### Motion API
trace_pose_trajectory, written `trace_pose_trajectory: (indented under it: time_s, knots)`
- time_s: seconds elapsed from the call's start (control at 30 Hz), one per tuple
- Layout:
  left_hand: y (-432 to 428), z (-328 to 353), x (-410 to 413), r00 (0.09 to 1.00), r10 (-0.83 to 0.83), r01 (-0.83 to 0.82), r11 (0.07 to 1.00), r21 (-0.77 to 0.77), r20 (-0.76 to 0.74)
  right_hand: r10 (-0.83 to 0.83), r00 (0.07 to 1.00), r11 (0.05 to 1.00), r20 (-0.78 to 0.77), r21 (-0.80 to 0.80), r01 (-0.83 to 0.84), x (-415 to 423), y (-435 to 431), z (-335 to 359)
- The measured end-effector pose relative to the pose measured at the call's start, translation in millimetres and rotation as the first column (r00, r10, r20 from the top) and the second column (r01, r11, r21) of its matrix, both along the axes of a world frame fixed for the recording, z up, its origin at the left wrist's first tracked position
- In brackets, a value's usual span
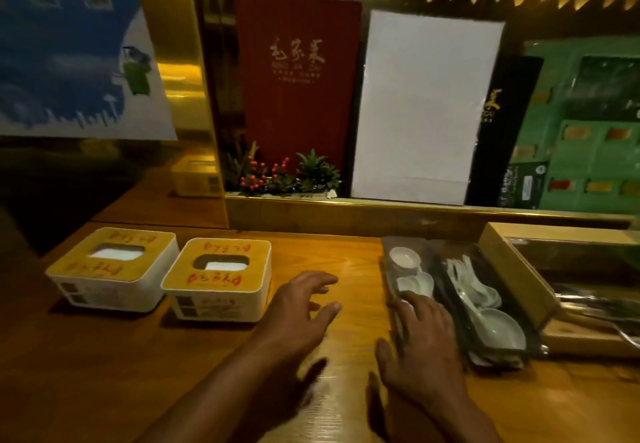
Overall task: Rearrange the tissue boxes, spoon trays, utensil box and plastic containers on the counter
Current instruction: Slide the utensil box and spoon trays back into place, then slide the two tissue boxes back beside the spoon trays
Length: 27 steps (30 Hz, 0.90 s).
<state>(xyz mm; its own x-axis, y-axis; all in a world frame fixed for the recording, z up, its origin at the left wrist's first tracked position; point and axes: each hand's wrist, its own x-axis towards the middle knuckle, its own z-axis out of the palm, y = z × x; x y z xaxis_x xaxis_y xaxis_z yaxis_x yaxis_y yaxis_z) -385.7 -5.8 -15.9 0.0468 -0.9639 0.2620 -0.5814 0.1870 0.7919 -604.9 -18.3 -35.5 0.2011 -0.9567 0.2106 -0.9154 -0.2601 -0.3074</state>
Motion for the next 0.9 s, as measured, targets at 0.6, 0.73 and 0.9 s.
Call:
trace_pose_trajectory:
  time_s: [0.6,0.73,0.9]
  knots:
    - [7.1,-15.9,208.7,0.946,0.155,-0.164,0.986,0.008,0.285,0.075,0.995,0.994,-0.067,-0.079,-0.08,218.1,-11.2,-3.8]
    - [-10.6,-15.6,183.5,0.974,0.13,-0.148,0.985,0.085,0.185,0.016,0.996,0.996,-0.093,-0.089,-0.025,188.0,-23.9,2.9]
    - [-42.9,-23.8,145.3,0.996,0.002,-0.012,0.995,0.102,0.089,-0.061,0.988,0.996,-0.139,-0.078,0.051,139.5,-48.1,6.3]
